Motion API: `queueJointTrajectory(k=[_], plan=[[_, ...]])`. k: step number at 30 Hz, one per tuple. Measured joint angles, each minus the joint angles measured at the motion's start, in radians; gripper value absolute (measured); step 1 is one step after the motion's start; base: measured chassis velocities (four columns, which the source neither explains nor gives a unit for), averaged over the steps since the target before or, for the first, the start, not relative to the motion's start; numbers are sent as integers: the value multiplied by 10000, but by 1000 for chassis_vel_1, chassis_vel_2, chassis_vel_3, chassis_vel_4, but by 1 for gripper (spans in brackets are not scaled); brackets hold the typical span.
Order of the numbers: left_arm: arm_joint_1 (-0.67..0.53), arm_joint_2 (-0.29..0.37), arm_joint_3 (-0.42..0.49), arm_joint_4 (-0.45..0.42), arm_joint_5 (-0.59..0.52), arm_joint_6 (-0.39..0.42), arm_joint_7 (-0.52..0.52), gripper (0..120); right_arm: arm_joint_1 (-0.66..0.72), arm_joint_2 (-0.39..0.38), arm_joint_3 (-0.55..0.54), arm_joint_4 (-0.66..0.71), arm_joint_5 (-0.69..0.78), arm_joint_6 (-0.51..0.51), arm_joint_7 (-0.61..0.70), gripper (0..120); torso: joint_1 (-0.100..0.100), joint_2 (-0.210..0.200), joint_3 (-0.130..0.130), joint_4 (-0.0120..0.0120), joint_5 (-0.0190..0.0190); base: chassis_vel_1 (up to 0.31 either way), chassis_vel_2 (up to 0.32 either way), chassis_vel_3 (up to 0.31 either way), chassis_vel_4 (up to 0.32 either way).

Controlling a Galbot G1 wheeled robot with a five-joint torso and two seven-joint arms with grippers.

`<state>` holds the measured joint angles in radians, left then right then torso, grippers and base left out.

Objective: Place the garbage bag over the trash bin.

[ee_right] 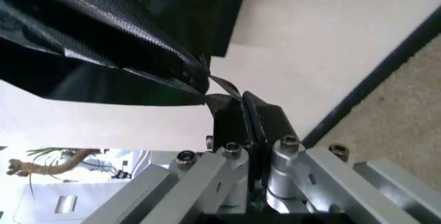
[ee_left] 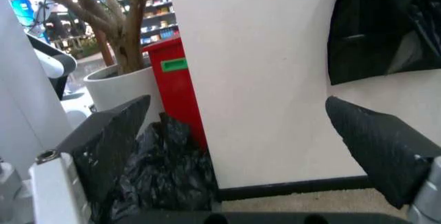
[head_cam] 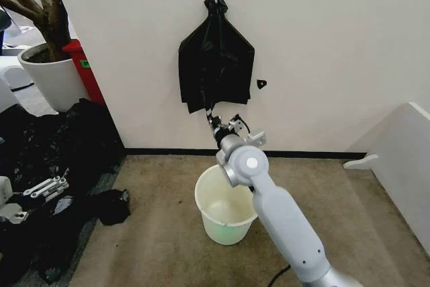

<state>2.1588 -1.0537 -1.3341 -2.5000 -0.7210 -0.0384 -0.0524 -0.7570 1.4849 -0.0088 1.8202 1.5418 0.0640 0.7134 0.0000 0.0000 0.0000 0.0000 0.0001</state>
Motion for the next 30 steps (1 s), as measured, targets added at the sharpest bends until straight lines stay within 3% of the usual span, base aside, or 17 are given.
queueJointTrajectory(k=[16, 30], plan=[[4, -43, -10, 0, 15, -57, 16, 100, -644, -1, -1, 438, -205, 56, 33, 0, 0, 0, -1, -1, 1, 0, 0, 0, 0], [6, -112, -12, 0, 46, -114, 46, 100, 1432, -177, -61, 657, -156, -143, 24, 0, 0, 0, 0, 1, 0, 0, 0, 0, 0]])
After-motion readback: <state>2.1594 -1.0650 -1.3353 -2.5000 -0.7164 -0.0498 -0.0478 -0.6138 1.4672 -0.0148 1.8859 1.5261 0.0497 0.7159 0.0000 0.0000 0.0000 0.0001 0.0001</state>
